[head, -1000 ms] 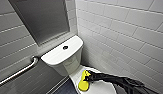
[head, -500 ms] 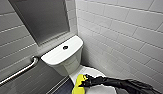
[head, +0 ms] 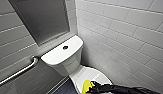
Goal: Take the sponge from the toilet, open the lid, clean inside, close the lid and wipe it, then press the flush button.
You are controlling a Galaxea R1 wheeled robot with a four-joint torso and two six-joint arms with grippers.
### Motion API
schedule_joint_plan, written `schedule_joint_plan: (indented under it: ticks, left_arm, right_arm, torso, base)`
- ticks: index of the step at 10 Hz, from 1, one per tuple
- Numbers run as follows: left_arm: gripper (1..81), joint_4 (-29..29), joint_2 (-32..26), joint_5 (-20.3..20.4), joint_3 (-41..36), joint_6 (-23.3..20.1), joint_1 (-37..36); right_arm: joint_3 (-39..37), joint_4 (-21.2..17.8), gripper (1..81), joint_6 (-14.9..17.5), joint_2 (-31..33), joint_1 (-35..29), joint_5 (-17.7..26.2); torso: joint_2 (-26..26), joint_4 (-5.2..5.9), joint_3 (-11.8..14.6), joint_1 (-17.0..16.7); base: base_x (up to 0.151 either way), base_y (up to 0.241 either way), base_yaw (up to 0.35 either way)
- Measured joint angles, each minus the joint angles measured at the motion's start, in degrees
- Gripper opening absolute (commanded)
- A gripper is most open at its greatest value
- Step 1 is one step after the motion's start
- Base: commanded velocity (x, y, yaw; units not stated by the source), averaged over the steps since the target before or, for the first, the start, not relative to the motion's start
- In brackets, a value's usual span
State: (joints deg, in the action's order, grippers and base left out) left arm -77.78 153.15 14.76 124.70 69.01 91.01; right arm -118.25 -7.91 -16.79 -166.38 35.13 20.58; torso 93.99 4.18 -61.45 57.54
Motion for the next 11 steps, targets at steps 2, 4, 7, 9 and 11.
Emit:
schedule_joint_plan:
  ticks: [2, 4, 7, 9, 11]
  left_arm:
    - [81.1, -0.01, -0.06, 0.01, 0.0, 0.0, 0.0]
    - [81.1, -0.01, -0.15, 0.0, 0.0, 0.0, 0.0]
    - [81.1, -0.01, -0.1, 0.01, 0.0, 0.0, 0.02]
    - [81.1, -0.04, -0.09, 0.01, 0.0, -0.02, 0.0]
    - [81.1, -0.01, 0.0, 0.01, 0.0, -0.02, 0.0]
  right_arm:
    - [0.02, 0.0, 1.0, -0.02, 0.28, -0.02, -0.43]
    - [2.95, 0.04, 1.0, -0.05, 2.84, 0.0, -0.85]
    - [9.33, 0.04, 1.0, -0.11, 10.58, 2.65, -3.13]
    - [13.12, 0.04, 1.0, -0.18, 15.21, 5.08, -5.8]
    - [15.91, 0.04, 1.0, -0.16, 19.16, 7.4, -7.55]
  torso:
    - [0.0, 0.0, 0.0, 0.0]
    - [0.0, 0.0, 0.0, 0.0]
    - [0.0, 0.0, 0.0, 0.0]
    - [0.0, 0.0, 0.0, 0.0]
    - [0.0, 0.0, 0.02, 0.0]
  base:
    - [0.0, 0.0, 0.0]
    - [0.0, 0.0, 0.0]
    - [0.0, 0.0, 0.0]
    - [0.0, 0.0, 0.0]
    - [0.0, 0.0, 0.0]
